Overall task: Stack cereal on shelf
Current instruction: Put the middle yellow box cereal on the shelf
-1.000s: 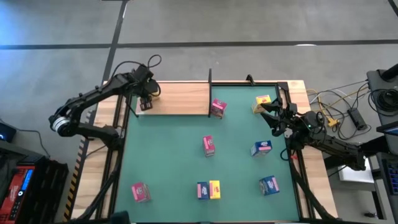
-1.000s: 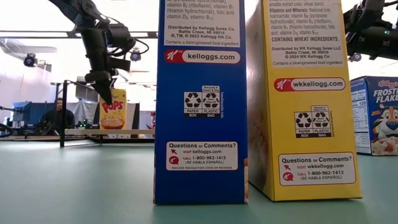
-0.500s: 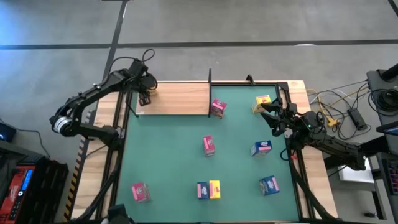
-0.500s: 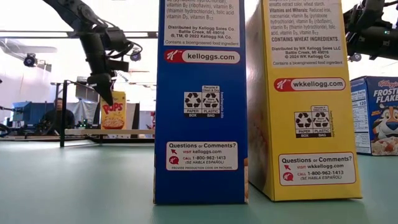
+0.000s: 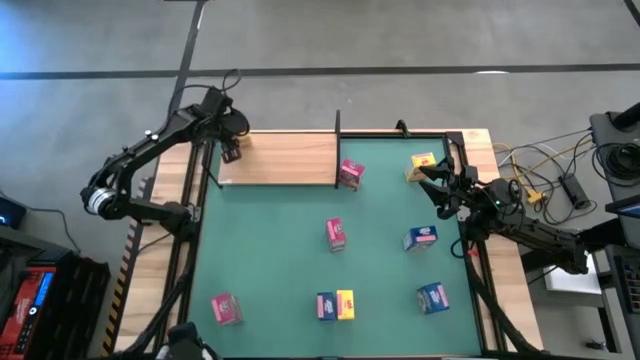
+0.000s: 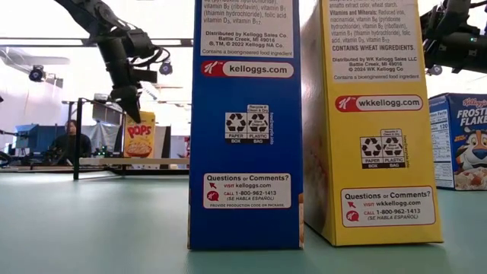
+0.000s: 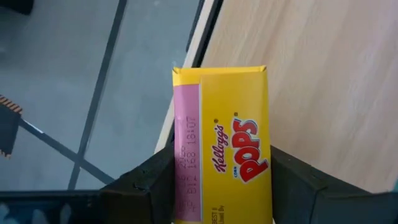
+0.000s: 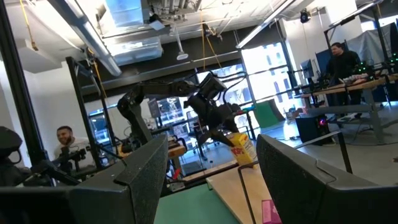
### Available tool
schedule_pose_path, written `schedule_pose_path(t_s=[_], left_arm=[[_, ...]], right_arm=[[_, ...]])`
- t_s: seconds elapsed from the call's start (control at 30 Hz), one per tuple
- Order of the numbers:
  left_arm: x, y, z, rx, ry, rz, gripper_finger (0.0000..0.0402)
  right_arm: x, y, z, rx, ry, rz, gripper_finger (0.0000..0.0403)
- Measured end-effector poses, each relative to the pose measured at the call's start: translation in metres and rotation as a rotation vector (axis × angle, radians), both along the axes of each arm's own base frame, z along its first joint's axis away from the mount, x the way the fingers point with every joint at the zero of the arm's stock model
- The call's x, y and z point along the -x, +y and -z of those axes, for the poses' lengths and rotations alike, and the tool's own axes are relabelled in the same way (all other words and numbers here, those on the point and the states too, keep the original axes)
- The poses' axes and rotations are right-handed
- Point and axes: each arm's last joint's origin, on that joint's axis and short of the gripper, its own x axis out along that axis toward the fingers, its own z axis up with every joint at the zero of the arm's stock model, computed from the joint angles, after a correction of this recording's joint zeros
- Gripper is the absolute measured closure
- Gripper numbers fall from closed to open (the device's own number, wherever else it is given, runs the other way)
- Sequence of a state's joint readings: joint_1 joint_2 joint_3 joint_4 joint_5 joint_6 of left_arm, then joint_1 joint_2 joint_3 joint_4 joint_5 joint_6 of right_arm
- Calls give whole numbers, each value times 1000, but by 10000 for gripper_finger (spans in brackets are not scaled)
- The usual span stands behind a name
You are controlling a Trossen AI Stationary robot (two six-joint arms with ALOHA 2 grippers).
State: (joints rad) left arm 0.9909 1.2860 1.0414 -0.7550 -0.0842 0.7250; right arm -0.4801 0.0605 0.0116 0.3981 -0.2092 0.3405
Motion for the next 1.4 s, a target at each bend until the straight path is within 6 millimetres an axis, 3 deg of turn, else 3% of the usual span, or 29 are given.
schedule_pose_path(t_s=[0.53, 0.77, 1.07, 1.4], left_arm=[[-7, 8, -6, 131, -33, 42, 218], [-10, 14, -2, 274, -39, 23, 218], [-14, 28, 4, 278, 5, -66, 218], [-14, 29, 0, 246, 8, -91, 196]], right_arm=[[0, 0, 0, 0, 0, 1, 167], [0, 0, 0, 0, 0, 0, 167], [0, 0, 0, 0, 0, 0, 167], [0, 0, 0, 0, 0, 0, 167]])
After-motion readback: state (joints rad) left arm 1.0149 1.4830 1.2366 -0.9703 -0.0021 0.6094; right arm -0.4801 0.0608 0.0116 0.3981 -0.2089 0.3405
